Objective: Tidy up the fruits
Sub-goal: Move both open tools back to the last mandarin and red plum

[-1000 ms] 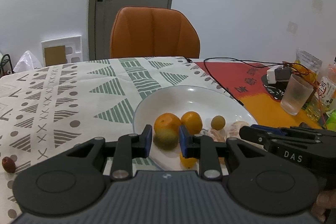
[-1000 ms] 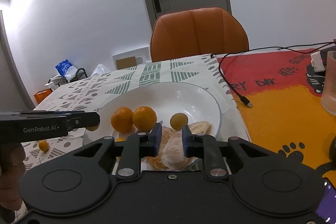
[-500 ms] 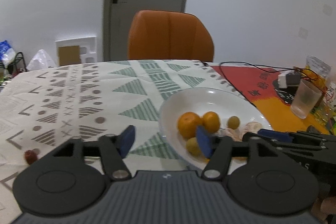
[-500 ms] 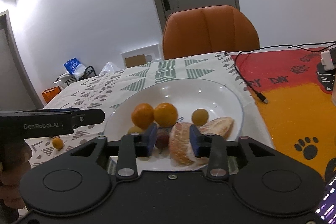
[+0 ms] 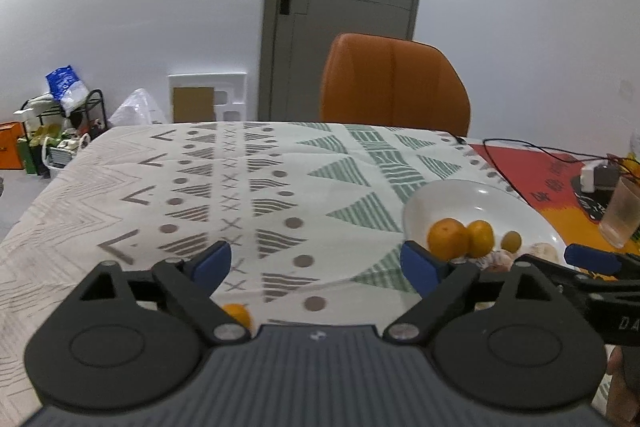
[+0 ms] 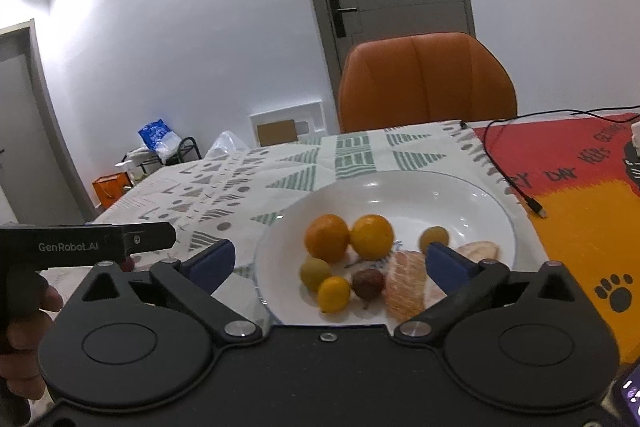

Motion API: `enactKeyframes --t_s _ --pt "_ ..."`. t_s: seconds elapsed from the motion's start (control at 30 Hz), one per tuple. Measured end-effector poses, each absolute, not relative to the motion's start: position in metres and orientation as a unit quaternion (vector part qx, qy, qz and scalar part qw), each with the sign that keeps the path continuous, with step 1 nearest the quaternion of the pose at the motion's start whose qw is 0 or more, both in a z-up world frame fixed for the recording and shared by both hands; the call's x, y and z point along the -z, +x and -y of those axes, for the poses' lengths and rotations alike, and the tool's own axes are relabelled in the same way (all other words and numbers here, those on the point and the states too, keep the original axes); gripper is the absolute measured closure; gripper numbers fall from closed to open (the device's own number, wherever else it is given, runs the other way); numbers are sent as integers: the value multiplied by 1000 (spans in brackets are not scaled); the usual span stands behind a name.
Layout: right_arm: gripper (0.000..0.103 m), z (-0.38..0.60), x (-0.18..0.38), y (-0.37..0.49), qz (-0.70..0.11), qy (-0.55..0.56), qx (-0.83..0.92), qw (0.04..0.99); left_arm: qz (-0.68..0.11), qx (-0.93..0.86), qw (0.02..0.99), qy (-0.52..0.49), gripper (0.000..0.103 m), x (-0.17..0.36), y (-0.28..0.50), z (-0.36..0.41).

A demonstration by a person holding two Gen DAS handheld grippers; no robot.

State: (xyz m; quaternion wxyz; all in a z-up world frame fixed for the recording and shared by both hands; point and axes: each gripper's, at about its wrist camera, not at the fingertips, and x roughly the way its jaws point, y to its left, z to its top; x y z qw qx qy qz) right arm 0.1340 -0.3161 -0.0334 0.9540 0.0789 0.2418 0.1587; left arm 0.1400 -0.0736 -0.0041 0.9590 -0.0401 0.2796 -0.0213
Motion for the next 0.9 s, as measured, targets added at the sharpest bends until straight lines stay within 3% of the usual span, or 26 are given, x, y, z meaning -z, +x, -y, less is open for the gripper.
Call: enactKeyframes --t_s 0.9 --pt "0 244 28 130 -260 64 -248 931 -268 -68 957 -89 10 0 101 -32"
